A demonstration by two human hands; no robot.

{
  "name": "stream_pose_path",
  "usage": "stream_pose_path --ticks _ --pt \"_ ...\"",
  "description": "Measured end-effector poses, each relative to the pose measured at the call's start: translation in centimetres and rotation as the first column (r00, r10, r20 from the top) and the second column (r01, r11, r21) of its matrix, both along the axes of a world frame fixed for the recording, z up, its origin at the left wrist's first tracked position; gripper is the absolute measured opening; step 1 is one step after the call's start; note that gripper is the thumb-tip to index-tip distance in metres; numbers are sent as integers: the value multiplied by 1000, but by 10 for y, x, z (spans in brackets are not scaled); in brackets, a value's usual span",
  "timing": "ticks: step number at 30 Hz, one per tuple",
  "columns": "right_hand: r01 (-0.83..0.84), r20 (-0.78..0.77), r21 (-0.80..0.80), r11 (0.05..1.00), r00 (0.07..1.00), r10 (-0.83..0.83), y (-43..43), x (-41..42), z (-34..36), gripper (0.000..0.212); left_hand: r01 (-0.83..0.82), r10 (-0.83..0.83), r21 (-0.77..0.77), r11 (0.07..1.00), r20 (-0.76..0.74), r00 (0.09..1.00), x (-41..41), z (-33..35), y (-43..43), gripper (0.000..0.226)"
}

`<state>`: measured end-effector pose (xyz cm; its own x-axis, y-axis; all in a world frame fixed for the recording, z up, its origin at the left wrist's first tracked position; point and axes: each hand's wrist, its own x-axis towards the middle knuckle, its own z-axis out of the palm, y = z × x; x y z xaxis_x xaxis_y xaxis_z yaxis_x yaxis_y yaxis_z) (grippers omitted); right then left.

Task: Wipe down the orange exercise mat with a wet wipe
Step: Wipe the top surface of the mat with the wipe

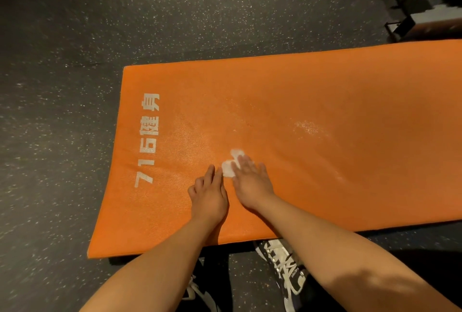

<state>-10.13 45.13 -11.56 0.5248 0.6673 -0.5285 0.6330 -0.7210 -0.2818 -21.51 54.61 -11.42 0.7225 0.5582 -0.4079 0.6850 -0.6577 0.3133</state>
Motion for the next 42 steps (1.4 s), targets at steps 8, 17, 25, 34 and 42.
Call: stream_pose_path --ticks 8,17,25,34,42 --pt "111 -51 -30 993 992 -113 -1 -7 13 55 -21 18 -47 999 -48 999 5 10 -1 54" --pt "261 58 -35 965 964 -258 4 29 -5 61 -6 8 29 1000 -86 996 23 6 16 55" --pt "5 48 60 998 999 -8 33 32 -17 62 59 -59 -14 998 -22 998 53 -1 33 56" --pt "100 -59 59 993 994 -96 34 26 -4 60 76 -82 -70 995 -91 992 61 0 28 58" --pt "238 -14 -57 970 971 -239 12 46 -3 65 136 -139 -34 990 -124 982 58 8 20 57"
